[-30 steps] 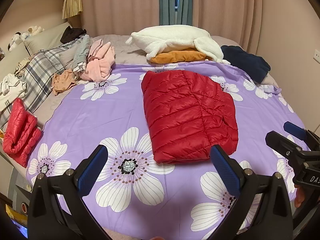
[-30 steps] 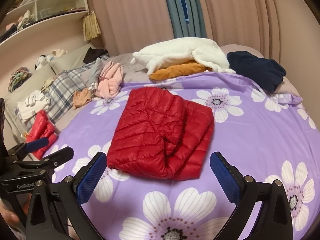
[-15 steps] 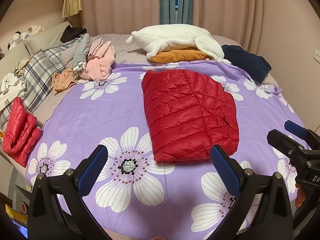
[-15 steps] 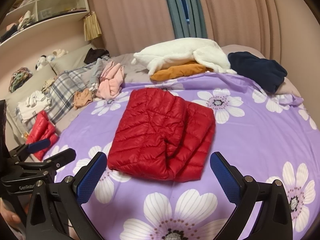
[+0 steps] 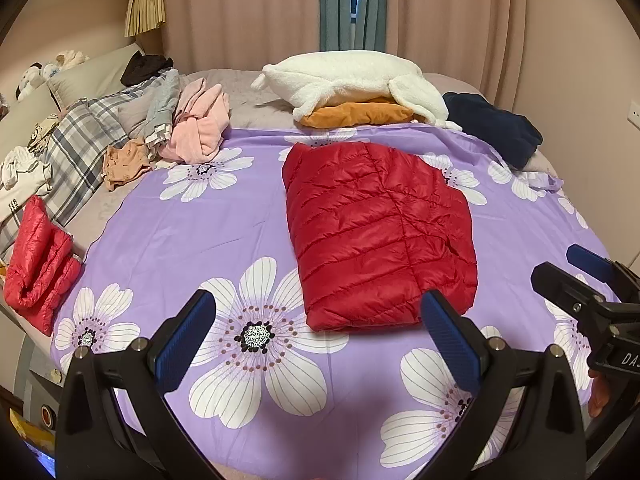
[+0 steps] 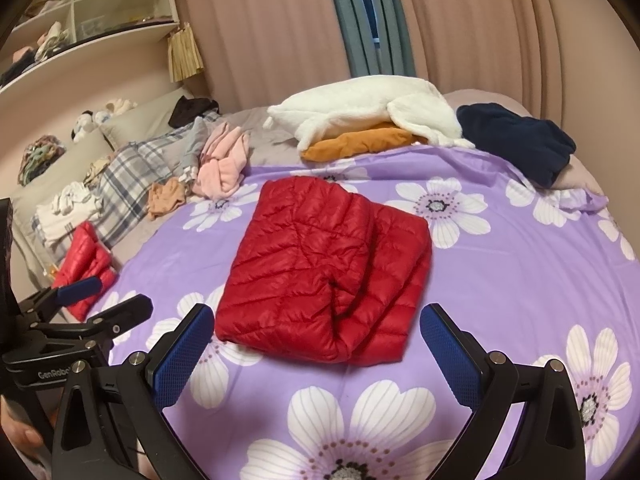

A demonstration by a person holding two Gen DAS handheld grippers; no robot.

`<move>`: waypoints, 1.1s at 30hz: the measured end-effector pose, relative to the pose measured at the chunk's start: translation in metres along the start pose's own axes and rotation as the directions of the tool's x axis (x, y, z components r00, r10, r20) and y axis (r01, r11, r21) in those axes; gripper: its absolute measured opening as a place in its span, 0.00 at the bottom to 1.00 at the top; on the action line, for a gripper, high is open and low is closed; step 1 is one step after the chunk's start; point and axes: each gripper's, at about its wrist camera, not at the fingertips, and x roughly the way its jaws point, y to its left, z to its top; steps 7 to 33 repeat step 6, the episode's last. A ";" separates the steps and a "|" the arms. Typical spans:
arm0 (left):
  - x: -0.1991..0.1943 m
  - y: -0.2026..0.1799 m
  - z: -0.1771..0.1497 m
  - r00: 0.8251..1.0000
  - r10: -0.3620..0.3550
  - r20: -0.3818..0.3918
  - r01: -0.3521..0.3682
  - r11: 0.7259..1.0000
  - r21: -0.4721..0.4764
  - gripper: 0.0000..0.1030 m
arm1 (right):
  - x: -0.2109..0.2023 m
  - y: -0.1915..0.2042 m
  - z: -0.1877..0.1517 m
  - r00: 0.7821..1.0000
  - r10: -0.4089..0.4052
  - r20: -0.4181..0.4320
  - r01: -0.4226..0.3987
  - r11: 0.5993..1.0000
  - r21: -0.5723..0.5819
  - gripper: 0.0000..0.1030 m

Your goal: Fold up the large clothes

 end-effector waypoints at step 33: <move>0.003 -0.002 0.002 1.000 0.013 -0.002 -0.013 1.000 -0.005 1.00 | 0.001 -0.003 0.001 1.000 0.007 0.000 -0.007 1.000 -0.005 0.99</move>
